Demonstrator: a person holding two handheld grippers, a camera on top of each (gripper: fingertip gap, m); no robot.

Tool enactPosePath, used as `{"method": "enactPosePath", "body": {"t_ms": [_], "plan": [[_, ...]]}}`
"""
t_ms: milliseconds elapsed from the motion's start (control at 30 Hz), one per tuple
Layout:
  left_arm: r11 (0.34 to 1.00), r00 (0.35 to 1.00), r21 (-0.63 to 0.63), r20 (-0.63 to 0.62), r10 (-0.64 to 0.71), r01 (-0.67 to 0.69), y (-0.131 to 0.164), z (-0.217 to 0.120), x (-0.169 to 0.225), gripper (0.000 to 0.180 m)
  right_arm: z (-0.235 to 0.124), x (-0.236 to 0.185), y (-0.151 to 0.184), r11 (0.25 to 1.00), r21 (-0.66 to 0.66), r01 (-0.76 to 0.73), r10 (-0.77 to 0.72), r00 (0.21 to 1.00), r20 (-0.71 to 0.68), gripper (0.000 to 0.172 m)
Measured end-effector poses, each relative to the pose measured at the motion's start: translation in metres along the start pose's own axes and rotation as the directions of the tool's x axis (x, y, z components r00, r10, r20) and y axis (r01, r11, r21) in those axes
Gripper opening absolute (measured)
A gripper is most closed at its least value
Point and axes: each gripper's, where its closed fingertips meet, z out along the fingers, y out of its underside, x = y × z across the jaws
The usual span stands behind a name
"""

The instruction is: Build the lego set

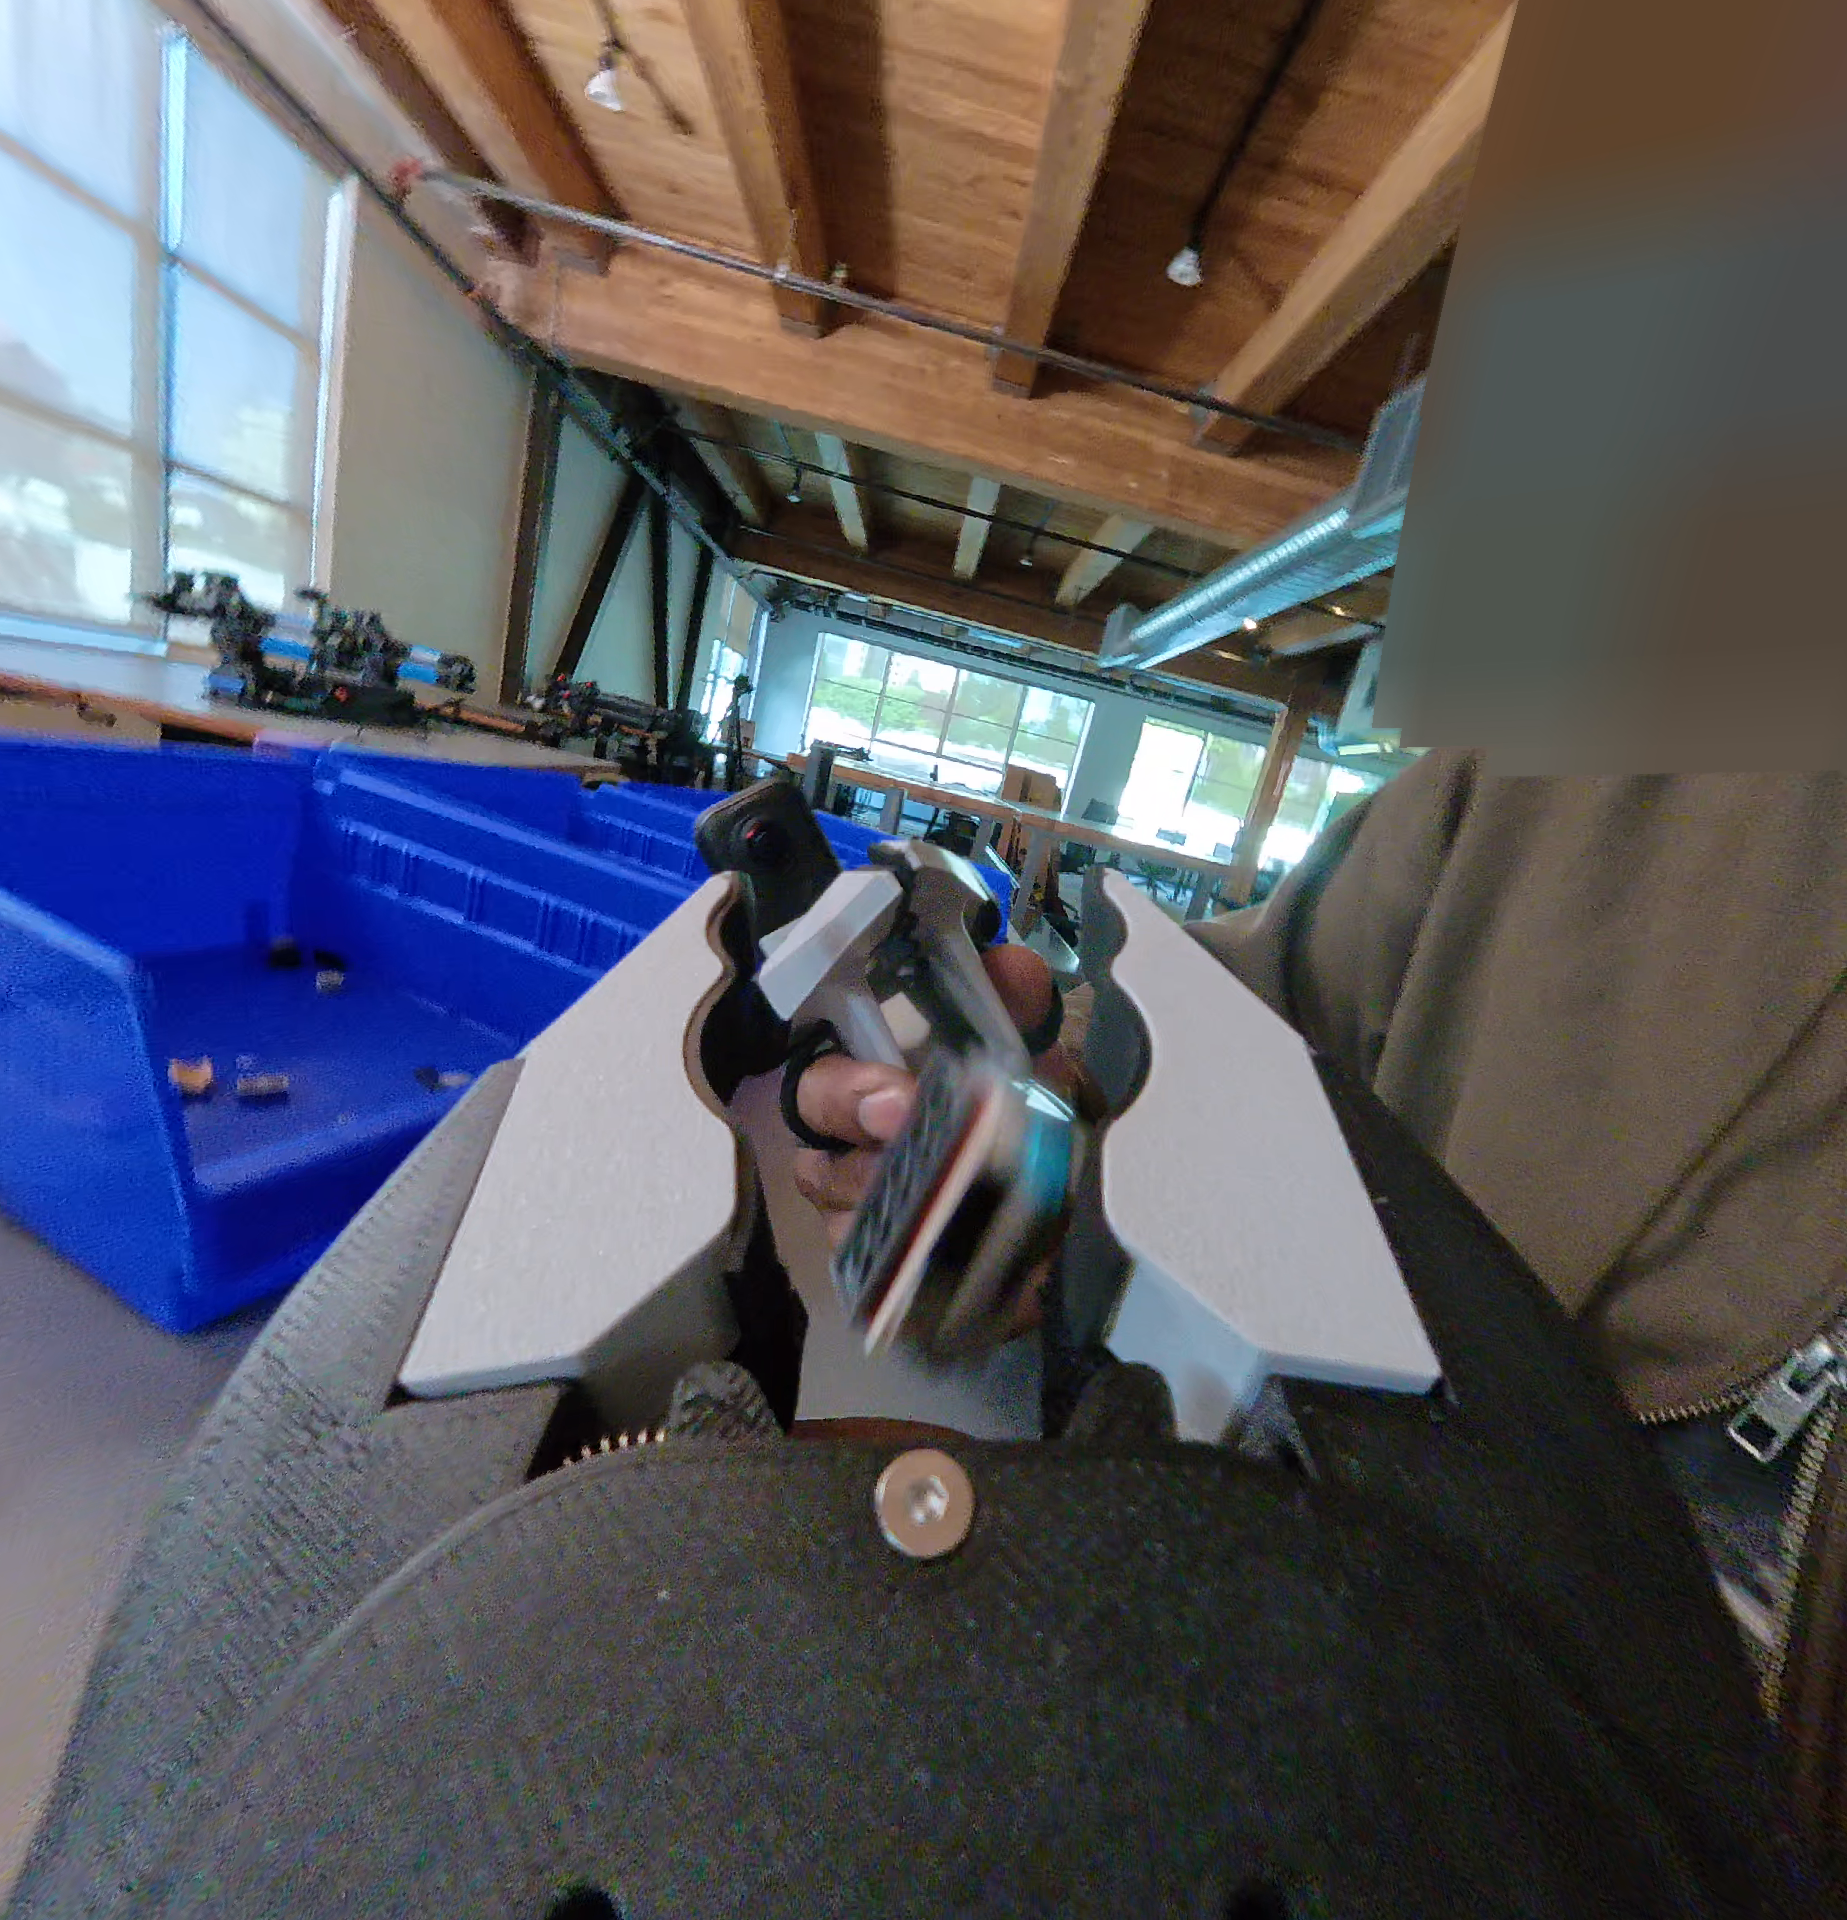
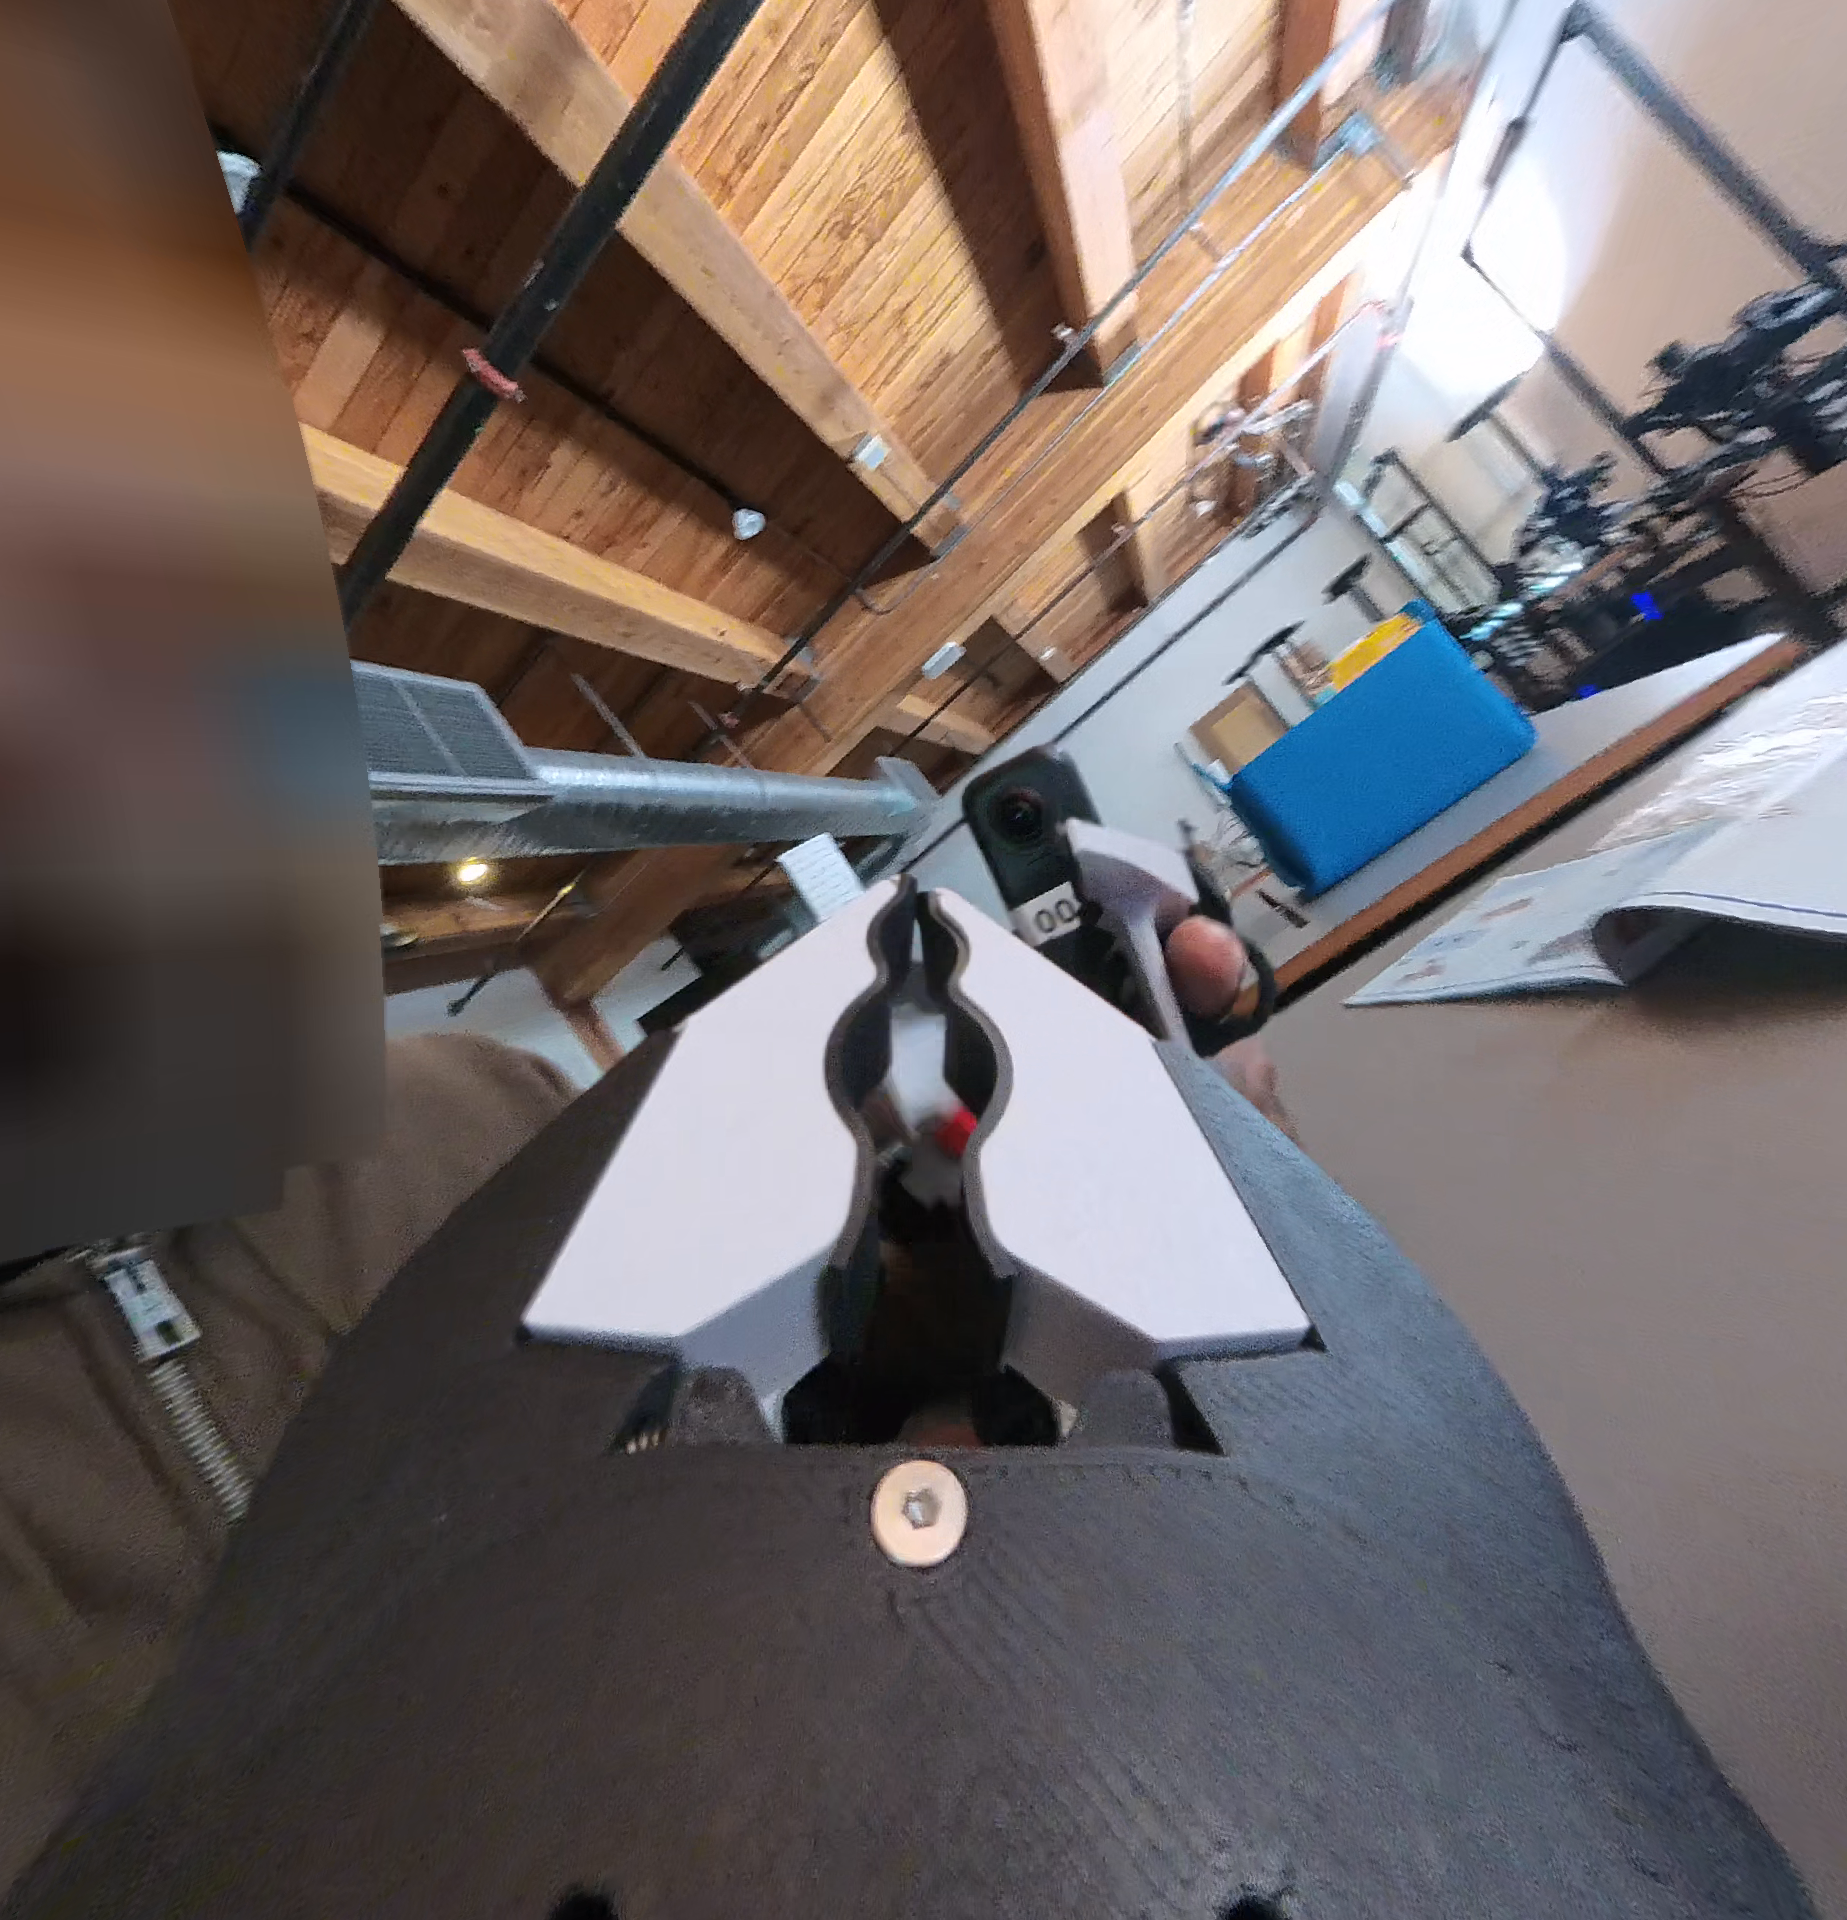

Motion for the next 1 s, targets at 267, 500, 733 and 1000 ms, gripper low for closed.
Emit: {"method": "enactPosePath", "body": {"t_ms": [267, 500, 733, 1000], "plan": [[0.972, 0.943, 0.139, 0.250, -0.220, 0.190, 0.006, -0.023, -0.057, 0.046, -0.023, 0.057, -0.008, 0.994, 0.003, 0.109, -0.099, 0.911, -0.399, 0.007], [0.985, 0.926, 0.060, 0.334, -0.173, 0.163, 0.010, -0.036, -0.065, 0.055, -0.058, 0.053, -0.030, 0.993, -0.006, 0.118, -0.106, 0.867, -0.487, 0.024], [0.939, 0.892, -0.083, 0.350, -0.286, 0.333, 0.038, -0.032, -0.061, 0.058, -0.105, 0.048, -0.010, 0.956, -0.273, 0.105, -0.246, 0.795, -0.554, 0.034], [0.824, 0.813, -0.327, 0.526, -0.247, 0.462, 0.112, -0.006, -0.009, 0.066, -0.130, 0.044, -0.011, 0.911, -0.377, 0.167, -0.380, 0.695, -0.610, 0.035]]}}
